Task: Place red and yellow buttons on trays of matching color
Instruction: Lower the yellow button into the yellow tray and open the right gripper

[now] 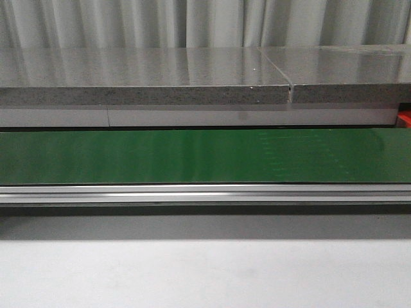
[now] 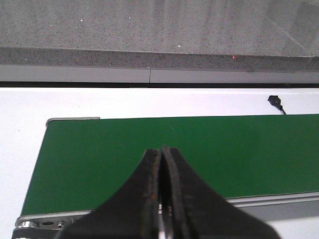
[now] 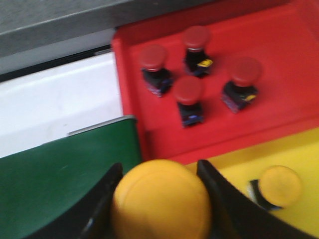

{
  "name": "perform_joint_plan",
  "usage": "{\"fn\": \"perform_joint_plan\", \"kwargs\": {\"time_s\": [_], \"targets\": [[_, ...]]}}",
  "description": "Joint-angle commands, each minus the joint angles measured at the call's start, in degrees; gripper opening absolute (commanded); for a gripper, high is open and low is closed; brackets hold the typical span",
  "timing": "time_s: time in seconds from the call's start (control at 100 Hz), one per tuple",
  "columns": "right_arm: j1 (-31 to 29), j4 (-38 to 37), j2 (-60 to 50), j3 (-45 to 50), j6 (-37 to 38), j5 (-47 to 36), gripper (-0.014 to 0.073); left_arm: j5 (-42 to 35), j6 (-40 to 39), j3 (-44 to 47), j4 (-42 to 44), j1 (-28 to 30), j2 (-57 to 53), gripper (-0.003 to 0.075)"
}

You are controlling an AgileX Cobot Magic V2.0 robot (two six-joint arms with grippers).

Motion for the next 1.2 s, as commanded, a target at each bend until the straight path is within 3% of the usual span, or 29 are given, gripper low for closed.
{"fn": "perform_joint_plan", "kwargs": {"time_s": [0.0, 0.24, 0.53, 1.19], "targets": [[-4.02, 0.92, -1.62, -1.01, 2.43, -3.29, 0.0121, -3.72, -0.09, -1.57, -1.16, -0.46, 0.40, -0.0019], [-8.76, 0.36, -1.62, 3.47, 3.82, -9.99, 0.0121, -3.72, -0.09, -1.57, -1.16, -0.46, 0.40, -0.0019], [-8.93, -0.58, -1.62, 12.00, 3.94, -26.28, 0.0121, -3.72, -0.09, -1.57, -1.16, -0.46, 0.40, -0.0019], [-10.43, -0.06, 12.58, 13.16, 3.94, -27.90, 0.0121, -3.72, -0.09, -1.57, -1.16, -0.46, 0.40, -0.0019]]}}
